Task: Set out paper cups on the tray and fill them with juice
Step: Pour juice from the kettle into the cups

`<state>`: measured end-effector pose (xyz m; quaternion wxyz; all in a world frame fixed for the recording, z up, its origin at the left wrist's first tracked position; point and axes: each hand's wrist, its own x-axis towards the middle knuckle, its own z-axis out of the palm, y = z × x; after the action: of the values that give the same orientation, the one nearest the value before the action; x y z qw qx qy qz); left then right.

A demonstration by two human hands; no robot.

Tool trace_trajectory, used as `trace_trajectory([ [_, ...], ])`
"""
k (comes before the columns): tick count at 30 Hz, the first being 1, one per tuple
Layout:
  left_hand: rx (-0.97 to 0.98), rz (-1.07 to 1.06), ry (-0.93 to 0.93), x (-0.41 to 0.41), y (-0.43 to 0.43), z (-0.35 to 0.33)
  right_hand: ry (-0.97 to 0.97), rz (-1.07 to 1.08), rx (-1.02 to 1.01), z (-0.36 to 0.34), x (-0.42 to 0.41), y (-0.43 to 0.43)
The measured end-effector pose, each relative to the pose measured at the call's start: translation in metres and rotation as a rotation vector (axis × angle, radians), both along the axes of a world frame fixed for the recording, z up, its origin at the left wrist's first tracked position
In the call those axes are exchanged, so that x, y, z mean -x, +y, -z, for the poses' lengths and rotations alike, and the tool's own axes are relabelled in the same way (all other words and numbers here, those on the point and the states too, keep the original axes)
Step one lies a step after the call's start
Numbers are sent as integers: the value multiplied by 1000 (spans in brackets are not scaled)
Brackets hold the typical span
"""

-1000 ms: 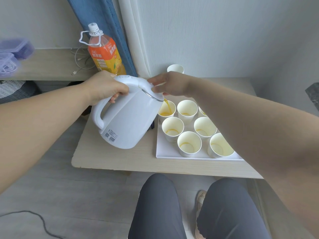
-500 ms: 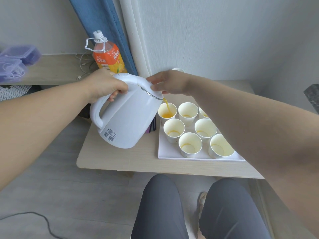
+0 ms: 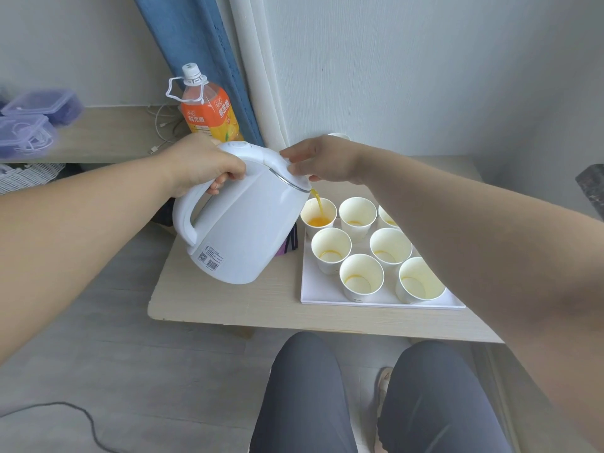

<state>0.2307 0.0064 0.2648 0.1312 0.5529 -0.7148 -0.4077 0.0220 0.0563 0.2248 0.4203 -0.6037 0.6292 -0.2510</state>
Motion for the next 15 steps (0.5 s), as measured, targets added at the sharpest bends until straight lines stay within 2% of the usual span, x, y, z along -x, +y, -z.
trace_trajectory([
  [15,14,-23,-24,-4,0,-6,30,20,24,-6,-8,1],
])
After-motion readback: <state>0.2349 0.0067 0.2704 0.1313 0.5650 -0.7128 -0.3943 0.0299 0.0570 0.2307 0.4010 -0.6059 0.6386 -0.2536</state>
